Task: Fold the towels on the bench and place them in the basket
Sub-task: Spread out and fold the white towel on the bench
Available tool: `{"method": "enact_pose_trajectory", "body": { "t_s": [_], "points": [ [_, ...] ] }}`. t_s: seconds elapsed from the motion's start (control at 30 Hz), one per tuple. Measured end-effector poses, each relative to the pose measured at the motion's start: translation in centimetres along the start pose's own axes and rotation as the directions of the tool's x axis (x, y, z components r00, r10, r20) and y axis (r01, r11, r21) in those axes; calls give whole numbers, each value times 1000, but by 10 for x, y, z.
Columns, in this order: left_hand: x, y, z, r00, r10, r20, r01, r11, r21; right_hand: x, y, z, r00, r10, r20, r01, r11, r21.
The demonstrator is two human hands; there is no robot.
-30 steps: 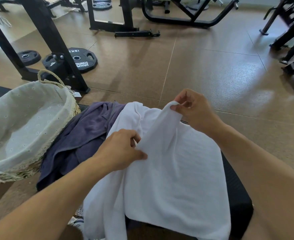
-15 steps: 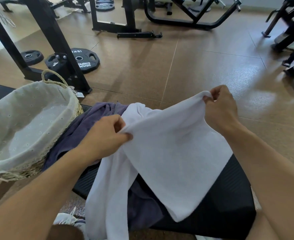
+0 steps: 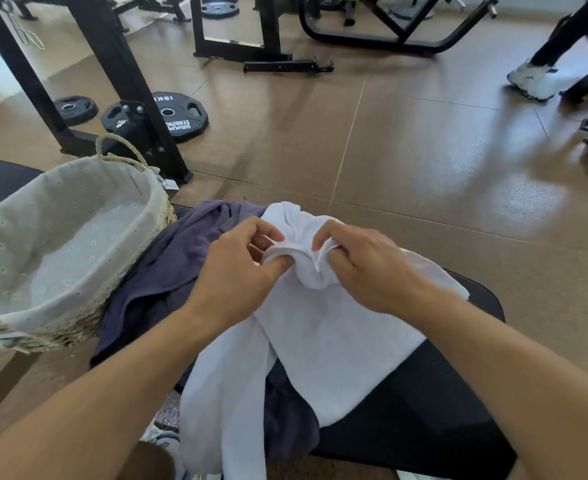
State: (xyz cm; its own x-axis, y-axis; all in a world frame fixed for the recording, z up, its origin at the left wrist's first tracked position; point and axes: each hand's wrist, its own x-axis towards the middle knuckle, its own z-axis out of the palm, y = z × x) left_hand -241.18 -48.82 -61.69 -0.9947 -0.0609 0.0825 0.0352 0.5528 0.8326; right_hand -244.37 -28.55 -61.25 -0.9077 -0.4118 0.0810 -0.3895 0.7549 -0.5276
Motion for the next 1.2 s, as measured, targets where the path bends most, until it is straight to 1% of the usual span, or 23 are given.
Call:
{"method": "enact_pose_trajectory", "body": {
  "t_s": [0.07,0.13,0.2,0.27,0.33,0.47,0.63,0.7,0.77,0.87,0.93,1.07,1.2],
  "points": [
    [-3,0,2,1000,10,18,-10,1000,-13,-4,-9,6,996,-83,-16,82,996,-24],
    [-4,0,1,1000,5,30,-5,1000,-3,-6,-11,10,989,-126,-77,126,992,-3],
    [-4,-1,-2,999,-21,35,21,1000,-3,-5,-8,11,975,-174,-136,180,983,36],
    [-2,0,-4,998,-46,42,47,999,-13,-3,-2,12,964,-219,-147,226,973,34],
    [-2,2,-5,996,-61,60,63,998,-30,-2,1,13,967,-212,-142,219,975,30],
    [-2,3,-7,986,-114,119,132,979,-154,-1,5,14,967,-178,-185,185,983,21],
    [-2,-1,-8,968,-163,191,193,969,-154,-3,5,13,971,-168,-169,164,986,-40],
    [-1,-3,-7,967,-177,186,205,967,-149,-2,6,15,968,-186,-171,181,982,-45],
    [0,-4,-5,971,-185,151,204,971,-125,-2,6,16,959,-218,-181,216,976,-35],
    [1,-2,-5,977,-195,88,202,977,-68,-4,6,17,939,-278,-201,288,957,19],
    [1,-1,-5,976,-205,74,210,975,-71,-4,5,16,928,-297,-223,315,948,49],
    [-1,1,-4,970,-215,117,227,969,-97,-4,6,20,920,-323,-220,341,939,46],
    [-3,6,-6,952,-227,208,272,936,-225,-3,8,22,926,-307,-219,322,946,36]
  ]
}}
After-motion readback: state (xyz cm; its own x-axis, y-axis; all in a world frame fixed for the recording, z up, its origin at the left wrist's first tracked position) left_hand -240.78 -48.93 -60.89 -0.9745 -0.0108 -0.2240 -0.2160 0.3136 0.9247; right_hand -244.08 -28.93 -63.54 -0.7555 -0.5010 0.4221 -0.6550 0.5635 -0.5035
